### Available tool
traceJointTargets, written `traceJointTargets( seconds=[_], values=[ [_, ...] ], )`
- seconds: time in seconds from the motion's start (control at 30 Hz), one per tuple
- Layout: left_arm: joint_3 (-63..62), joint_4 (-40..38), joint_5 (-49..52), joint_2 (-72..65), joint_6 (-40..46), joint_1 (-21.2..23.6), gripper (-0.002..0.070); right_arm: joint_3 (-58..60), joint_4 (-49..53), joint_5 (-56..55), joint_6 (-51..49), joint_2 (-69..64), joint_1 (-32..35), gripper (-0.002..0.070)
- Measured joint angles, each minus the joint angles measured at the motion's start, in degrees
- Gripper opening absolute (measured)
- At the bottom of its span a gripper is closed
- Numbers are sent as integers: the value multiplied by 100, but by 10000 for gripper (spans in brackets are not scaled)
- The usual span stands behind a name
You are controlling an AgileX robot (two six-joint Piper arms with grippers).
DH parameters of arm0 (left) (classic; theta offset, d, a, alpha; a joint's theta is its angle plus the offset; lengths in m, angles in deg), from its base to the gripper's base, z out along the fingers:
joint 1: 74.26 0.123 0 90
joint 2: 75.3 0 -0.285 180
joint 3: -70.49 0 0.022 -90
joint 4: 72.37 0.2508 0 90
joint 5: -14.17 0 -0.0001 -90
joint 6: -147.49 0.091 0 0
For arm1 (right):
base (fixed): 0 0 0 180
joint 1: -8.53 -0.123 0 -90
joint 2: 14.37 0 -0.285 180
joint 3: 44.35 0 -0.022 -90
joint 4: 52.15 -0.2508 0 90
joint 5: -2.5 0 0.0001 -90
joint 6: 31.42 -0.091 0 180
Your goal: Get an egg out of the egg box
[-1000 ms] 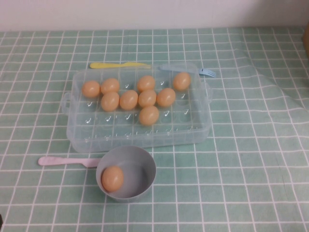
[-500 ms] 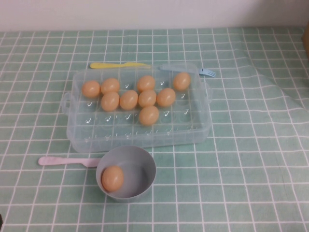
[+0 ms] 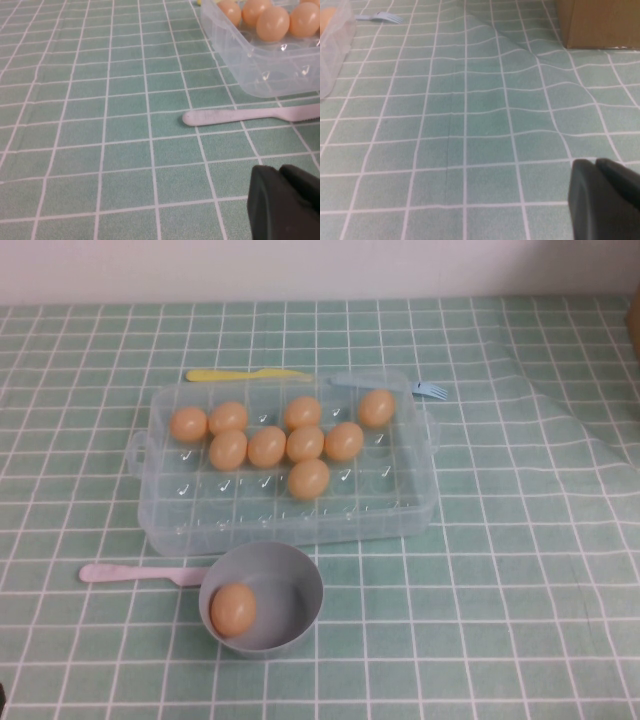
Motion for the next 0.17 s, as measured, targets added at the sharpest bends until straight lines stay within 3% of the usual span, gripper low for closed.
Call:
traceJointTargets(
  seconds=[0.17],
  values=[
    [0,0,0,0,0,0,-3,0,-4,0,0,0,0,-17]
  ],
)
